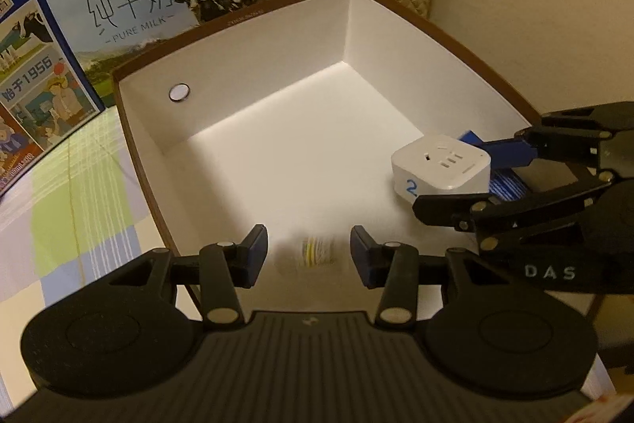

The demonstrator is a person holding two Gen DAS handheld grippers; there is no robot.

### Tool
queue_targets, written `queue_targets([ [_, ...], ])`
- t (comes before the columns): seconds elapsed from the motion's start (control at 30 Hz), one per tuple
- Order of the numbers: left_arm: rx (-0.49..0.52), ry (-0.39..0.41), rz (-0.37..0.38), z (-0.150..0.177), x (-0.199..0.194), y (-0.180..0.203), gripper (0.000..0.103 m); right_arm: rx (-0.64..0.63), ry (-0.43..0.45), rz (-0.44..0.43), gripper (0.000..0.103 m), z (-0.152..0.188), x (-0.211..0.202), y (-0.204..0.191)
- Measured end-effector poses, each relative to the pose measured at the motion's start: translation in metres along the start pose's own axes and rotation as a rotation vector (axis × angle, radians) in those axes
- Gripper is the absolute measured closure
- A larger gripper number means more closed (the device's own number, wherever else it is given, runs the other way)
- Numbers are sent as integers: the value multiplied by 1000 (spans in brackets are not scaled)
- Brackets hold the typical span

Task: Organize rigid objects
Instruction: 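Open both tools to drop the pill bottle and plug cube into the box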

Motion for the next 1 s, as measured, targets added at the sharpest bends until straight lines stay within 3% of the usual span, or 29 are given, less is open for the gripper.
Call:
queue_targets([
  [0.27,4,15,-14,-4,0,-4,51,7,45,3,54,-13,2,3],
  [0.7,14,40,35,9,-18,1,51,74,56,-23,52,-2,-24,3],
  [1.0,2,78,61,22,-47,5,51,133,90,-25,43,12,-52,4],
])
Point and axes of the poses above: each gripper's, at about its wrist camera, not at the fingertips, and x roughly the way its jaws point, y to its right, z to its underside, the point moved 4 cm from there along x, roughly the way its jaws point, and after that the axes turned 11 degrees about -y, right-handed, at the moved point
